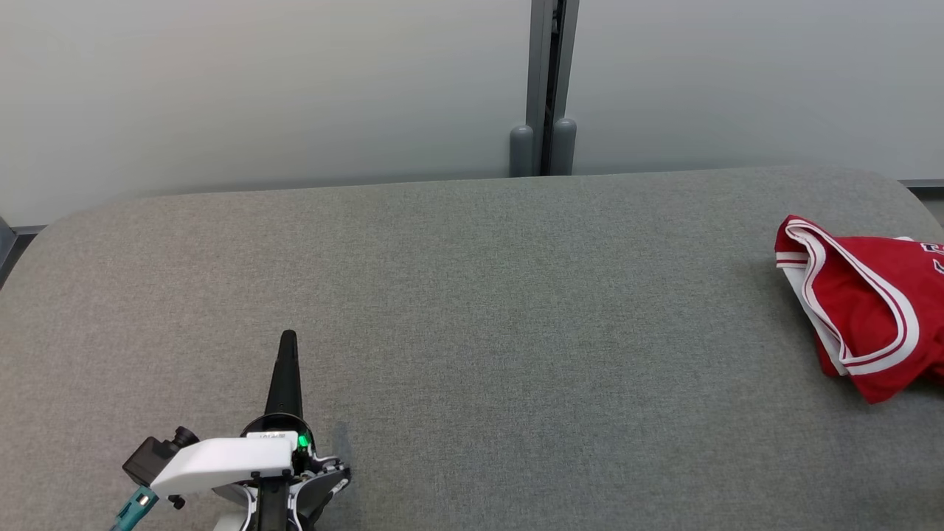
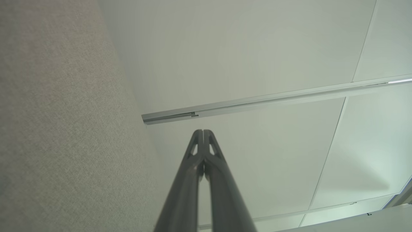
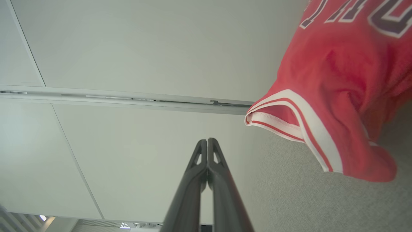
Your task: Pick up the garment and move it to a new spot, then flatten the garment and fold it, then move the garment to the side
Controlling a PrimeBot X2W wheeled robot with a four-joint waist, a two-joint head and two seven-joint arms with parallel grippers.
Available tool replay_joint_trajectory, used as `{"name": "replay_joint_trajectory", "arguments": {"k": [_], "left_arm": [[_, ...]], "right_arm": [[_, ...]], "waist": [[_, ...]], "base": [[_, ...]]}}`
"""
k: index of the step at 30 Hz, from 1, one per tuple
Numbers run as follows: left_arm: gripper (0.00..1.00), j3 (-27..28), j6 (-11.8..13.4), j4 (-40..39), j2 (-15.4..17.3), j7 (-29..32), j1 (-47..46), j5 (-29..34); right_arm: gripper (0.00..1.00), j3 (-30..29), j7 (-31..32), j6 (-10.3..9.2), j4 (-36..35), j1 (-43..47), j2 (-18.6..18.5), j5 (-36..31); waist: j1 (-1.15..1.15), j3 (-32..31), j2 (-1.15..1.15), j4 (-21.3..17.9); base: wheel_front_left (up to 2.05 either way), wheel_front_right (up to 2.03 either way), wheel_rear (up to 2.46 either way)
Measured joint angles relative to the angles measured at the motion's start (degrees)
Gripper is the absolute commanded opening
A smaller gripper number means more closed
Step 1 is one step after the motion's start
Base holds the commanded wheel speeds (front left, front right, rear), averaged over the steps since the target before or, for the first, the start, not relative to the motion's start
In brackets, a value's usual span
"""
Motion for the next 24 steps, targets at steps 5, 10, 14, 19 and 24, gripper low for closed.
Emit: {"name": "replay_joint_trajectory", "arguments": {"k": [5, 10, 14, 19, 24], "left_arm": [[0.0, -0.09, -0.13, 0.11, -0.2, -0.01, -0.15, -1.53], [0.0, -0.19, -0.54, 0.18, -0.4, -0.02, -0.94, -3.15], [0.0, -0.19, -0.54, 0.19, -0.4, -0.09, -0.95, -3.14], [0.0, -0.19, -0.54, 0.19, -0.4, -0.09, -0.95, -3.14], [0.0, -0.19, -0.54, 0.19, -0.4, -0.09, -0.95, -3.14]], "right_arm": [[0.0, -0.53, 0.93, 0.0, 0.87, -0.81, -0.24, 1.79], [0.0, -1.2, 1.63, 0.0, 1.42, -1.16, -0.43, 3.5], [0.0, -1.2, 1.63, 0.0, 1.43, -1.21, -0.49, 3.56], [0.0, -1.16, 1.62, 0.0, 1.43, -1.21, -0.49, 3.65], [0.0, -1.13, 1.62, 0.0, 1.43, -1.21, -0.52, 3.7]], "waist": [[0.0, 0.01, 0.0, -0.01], [0.0, 0.02, 0.0, -0.02], [0.0, 0.02, 0.0, -0.02], [0.0, 0.02, 0.0, -0.02], [0.0, 0.02, 0.0, -0.02]], "base": [[0.0, 0.0, 0.0], [0.0, 0.0, 0.0], [0.0, 0.0, 0.0], [0.0, 0.0, 0.0], [0.0, 0.0, 0.0]]}}
